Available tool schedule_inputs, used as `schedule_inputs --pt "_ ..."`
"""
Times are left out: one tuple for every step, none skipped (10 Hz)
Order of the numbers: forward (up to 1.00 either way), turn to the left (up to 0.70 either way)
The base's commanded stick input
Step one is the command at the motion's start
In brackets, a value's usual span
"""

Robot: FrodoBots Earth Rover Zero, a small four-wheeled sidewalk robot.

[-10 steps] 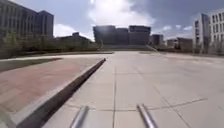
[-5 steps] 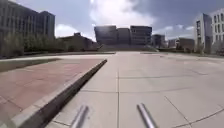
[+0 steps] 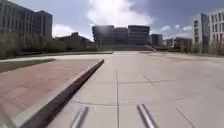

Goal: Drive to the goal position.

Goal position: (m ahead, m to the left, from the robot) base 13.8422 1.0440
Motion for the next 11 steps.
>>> schedule_inputs --pt "0.70 -0.08" --pt "0.70 -0.29" --pt "0.70 -0.35" --pt "0.70 -0.35" --pt "0.70 -0.35" --pt "0.70 -0.26" --pt "0.70 -0.03" --pt "0.70 0.00" --pt "0.70 0.00" --pt "0.70 0.00" --pt "0.70 0.00"
